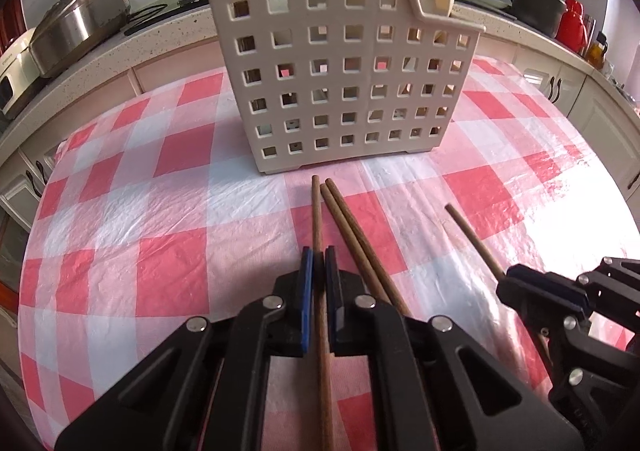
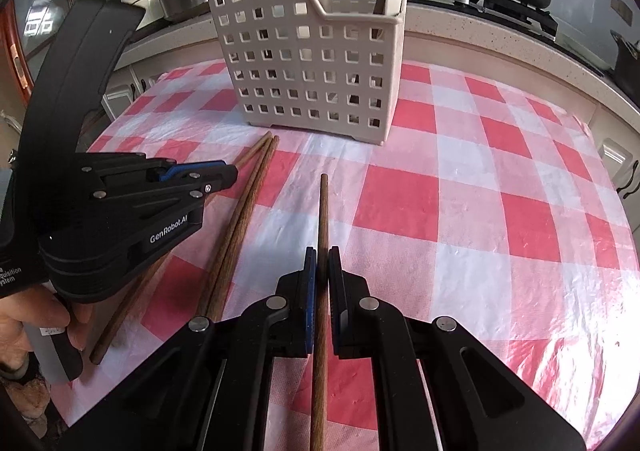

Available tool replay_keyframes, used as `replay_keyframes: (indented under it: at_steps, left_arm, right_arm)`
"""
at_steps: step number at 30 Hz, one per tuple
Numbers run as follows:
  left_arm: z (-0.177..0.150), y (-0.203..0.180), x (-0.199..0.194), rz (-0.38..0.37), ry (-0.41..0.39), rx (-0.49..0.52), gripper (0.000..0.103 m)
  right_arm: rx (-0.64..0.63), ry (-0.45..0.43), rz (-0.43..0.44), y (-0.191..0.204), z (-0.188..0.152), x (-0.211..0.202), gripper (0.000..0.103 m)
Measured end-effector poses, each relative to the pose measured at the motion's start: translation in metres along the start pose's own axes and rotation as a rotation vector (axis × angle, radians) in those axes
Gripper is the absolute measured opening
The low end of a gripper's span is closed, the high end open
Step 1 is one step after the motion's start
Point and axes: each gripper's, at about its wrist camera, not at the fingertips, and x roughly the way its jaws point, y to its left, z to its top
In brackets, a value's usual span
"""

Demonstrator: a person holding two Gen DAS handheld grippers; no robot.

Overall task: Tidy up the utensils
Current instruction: 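Lift the chopstick upright with the left tool while the right tool lifts its chopstick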

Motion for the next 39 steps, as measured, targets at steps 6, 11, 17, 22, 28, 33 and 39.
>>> replay_keyframes:
  at_steps: [6, 11, 17, 22, 28, 33, 39]
  left_arm:
    - [0.0, 0.002, -0.035, -0.022, -0.079, -0.012, 0.006]
    - [-0.008, 0.008, -0.075, -0.038, -0.181, -0.041, 0.006]
    - [-0.024, 0.009, -0.119, -0.037, -0.311, -0.047, 0.006]
    - [-0.033, 0.009, -0.147, -0.043, -0.368, -0.061, 0.006]
    - [-0.04, 0.008, -0.173, -0.036, -0.437, -0.06, 0.006]
    - [-0.046, 0.013, -0.189, -0.029, -0.489, -0.085, 0.006]
    - [-0.052, 0.015, -0.197, -0.026, -0.518, -0.1, 0.006]
  right_arm:
    - [0.016, -0.086, -0.002, 0.001, 0.011, -0.022, 0.006]
    - [0.042, -0.157, 0.0, 0.0, 0.017, -0.044, 0.006]
    - [0.087, -0.256, 0.007, -0.002, 0.02, -0.073, 0.006]
    - [0.104, -0.326, 0.005, -0.003, 0.019, -0.091, 0.006]
    - [0.11, -0.377, 0.002, -0.003, 0.02, -0.105, 0.006]
    - [0.094, -0.405, -0.006, 0.001, 0.021, -0.115, 0.006]
    - [0.086, -0.414, -0.008, 0.005, 0.018, -0.119, 0.006]
